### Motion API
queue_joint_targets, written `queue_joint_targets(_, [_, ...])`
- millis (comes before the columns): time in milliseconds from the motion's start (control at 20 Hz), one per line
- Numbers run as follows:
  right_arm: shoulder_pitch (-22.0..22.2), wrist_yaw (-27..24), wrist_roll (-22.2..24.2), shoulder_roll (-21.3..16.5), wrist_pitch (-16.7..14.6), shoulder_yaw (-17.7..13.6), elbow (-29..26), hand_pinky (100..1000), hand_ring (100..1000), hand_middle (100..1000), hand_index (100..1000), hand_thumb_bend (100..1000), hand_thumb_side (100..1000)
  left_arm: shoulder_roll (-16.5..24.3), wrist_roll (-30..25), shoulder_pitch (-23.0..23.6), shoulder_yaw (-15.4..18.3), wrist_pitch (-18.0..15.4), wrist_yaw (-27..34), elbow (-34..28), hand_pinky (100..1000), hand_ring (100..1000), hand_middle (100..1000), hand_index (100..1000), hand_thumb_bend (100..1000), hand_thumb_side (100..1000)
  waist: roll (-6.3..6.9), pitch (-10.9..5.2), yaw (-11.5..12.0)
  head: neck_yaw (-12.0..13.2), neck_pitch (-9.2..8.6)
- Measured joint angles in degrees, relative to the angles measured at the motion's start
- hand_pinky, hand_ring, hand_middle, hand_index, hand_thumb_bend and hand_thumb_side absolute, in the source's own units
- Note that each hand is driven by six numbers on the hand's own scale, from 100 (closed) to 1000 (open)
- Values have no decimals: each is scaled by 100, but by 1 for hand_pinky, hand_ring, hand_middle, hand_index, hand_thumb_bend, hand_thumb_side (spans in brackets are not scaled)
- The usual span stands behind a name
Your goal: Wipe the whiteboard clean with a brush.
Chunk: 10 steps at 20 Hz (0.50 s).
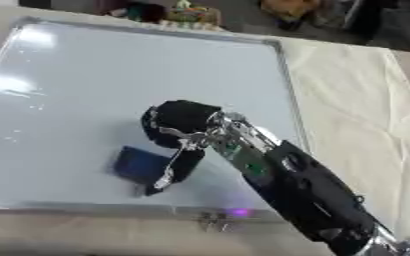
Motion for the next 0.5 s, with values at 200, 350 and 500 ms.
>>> queue_joint_targets(200, [1,5,-48,25,-52,2,43,584,593,514,100,685,523,0,-7,-5,0,5,0,0,419,492,427,561,100,923,0,7,-1,-6,0])
queue_joint_targets(350, [1,5,-64,62,-78,4,75,576,583,497,100,681,513,-1,-13,-8,-1,8,0,0,419,493,427,560,100,923,0,21,8,-22,1])
queue_joint_targets(500, [1,0,-82,67,-95,5,76,568,574,484,100,675,507,-2,-22,-8,-1,6,0,0,420,493,427,560,100,923,0,30,12,-33,1])
